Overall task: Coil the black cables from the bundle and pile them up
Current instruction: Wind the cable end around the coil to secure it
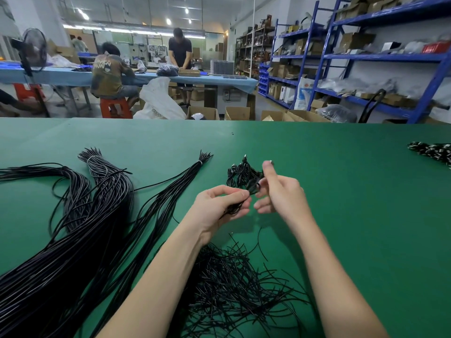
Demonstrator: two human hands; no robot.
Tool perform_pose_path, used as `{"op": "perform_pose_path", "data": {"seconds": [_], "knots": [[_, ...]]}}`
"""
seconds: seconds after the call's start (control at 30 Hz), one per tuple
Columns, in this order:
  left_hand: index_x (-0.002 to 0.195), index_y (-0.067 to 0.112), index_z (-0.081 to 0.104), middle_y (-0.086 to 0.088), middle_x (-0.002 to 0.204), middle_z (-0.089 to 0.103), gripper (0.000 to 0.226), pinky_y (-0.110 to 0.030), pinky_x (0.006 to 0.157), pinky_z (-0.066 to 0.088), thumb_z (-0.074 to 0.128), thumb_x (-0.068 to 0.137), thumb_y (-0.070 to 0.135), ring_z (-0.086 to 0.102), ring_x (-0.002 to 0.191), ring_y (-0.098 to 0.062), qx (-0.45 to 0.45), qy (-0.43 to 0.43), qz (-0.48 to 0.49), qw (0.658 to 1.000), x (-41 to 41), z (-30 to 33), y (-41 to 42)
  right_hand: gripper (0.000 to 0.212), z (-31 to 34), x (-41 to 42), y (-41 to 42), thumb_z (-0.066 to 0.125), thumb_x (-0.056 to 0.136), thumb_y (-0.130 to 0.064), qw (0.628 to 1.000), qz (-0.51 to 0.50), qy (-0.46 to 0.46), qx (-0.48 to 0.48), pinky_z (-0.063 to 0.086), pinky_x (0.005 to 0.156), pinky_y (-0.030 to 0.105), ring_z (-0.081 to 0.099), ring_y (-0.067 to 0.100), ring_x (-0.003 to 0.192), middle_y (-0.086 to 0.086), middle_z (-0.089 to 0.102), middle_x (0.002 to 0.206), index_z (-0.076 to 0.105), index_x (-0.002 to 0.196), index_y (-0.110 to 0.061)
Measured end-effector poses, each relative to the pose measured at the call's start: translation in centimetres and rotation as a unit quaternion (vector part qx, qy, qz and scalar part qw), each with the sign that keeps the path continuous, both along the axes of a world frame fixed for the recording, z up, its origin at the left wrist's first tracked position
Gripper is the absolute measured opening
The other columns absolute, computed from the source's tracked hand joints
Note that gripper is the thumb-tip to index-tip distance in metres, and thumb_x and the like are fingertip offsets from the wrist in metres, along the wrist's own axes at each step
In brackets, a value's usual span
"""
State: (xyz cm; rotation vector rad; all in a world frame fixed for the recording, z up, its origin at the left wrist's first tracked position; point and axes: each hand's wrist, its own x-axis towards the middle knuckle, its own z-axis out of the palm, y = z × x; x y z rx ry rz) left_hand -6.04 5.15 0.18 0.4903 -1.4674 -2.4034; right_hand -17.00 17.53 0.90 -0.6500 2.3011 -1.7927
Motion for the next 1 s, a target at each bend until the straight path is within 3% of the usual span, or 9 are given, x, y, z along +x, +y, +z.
{"op": "perform_pose_path", "data": {"seconds": [0.07,0.13,0.2,0.37,0.47,0.57,0.7,0.9,1.0], "knots": [[0.085,-0.001,0.074,-0.019,0.086,0.075,0.019,-0.024,0.063,0.060,0.082,0.070,0.005,0.073,0.069,-0.018,0.038,0.008,0.045,0.998,0.0,-0.4,-0.6,0.056,0.5,-0.8,1.2,0.060,0.092,-0.062,0.984,0.056,-0.026,0.167,0.059,0.057,0.028,0.074,0.018,0.058,-0.003,0.074,0.063,0.073,0.080,-0.009],[0.091,-0.003,0.073,-0.019,0.087,0.076,0.024,-0.024,0.063,0.060,0.081,0.070,0.004,0.074,0.071,-0.018,0.075,0.024,0.077,0.994,0.0,-0.6,-1.1,0.042,0.7,-1.0,2.2,0.074,0.086,-0.052,0.916,0.113,-0.011,0.385,0.062,0.068,0.029,0.076,0.014,0.064,-0.003,0.076,0.067,0.075,0.083,-0.009],[0.093,-0.004,0.072,-0.018,0.088,0.076,0.030,-0.024,0.064,0.060,0.082,0.066,0.007,0.074,0.072,-0.018,0.084,0.037,0.099,0.991,0.0,-0.7,-1.4,0.038,0.4,-0.5,2.2,0.086,0.076,-0.041,0.867,0.147,-0.028,0.475,0.064,0.078,0.032,0.076,0.011,0.065,-0.002,0.077,0.069,0.074,0.089,-0.007],[0.093,-0.002,0.071,-0.018,0.089,0.076,0.030,-0.024,0.067,0.060,0.082,0.068,0.009,0.075,0.077,-0.019,0.076,0.060,0.118,0.988,-0.1,-0.7,-1.4,0.024,0.0,0.8,0.8,0.086,0.076,-0.023,0.854,0.131,0.003,0.503,0.063,0.080,0.034,0.074,0.011,0.063,-0.002,0.075,0.063,0.074,0.090,-0.008],[0.093,0.000,0.068,-0.016,0.088,0.076,0.029,-0.023,0.067,0.059,0.079,0.068,0.010,0.074,0.076,-0.018,0.089,0.077,0.125,0.985,-0.1,-0.6,-1.4,0.024,0.1,1.1,0.6,0.085,0.071,-0.029,0.839,0.116,0.053,0.530,0.062,0.082,0.037,0.075,0.017,0.078,-0.001,0.077,0.075,0.076,0.086,-0.013],[0.096,0.000,0.068,-0.014,0.086,0.076,0.024,-0.023,0.066,0.059,0.075,0.074,0.007,0.074,0.073,-0.015,0.129,0.082,0.114,0.982,-0.1,-0.5,-1.5,0.025,0.2,0.9,0.8,0.085,0.072,-0.029,0.836,0.124,0.045,0.533,0.062,0.084,0.038,0.075,0.020,0.085,0.001,0.078,0.085,0.078,0.090,-0.013],[0.098,0.001,0.068,-0.014,0.089,0.076,0.016,-0.024,0.067,0.060,0.072,0.082,0.003,0.074,0.074,-0.015,0.164,0.069,0.103,0.979,0.2,-0.5,-1.7,0.022,0.4,0.6,1.2,0.087,0.076,-0.027,0.826,0.157,0.016,0.542,0.061,0.086,0.036,0.076,0.014,0.081,-0.005,0.078,0.074,0.079,0.092,-0.014],[0.099,0.000,0.068,-0.014,0.089,0.076,0.014,-0.024,0.066,0.060,0.071,0.085,0.002,0.073,0.073,-0.015,0.162,0.066,0.106,0.979,0.2,-0.6,-1.9,0.022,0.2,0.9,1.2,0.079,0.069,-0.029,0.819,0.158,0.047,0.549,0.063,0.084,0.040,0.076,0.020,0.087,-0.001,0.078,0.081,0.078,0.084,-0.013],[0.099,0.000,0.068,-0.014,0.088,0.076,0.025,-0.024,0.065,0.059,0.075,0.075,0.005,0.074,0.073,-0.015,0.155,0.072,0.107,0.979,0.2,-0.6,-2.0,0.021,0.3,0.7,1.7,0.073,0.073,-0.033,0.825,0.157,0.075,0.537,0.062,0.083,0.038,0.072,0.016,0.082,-0.001,0.078,0.088,0.077,0.083,-0.015]]}}
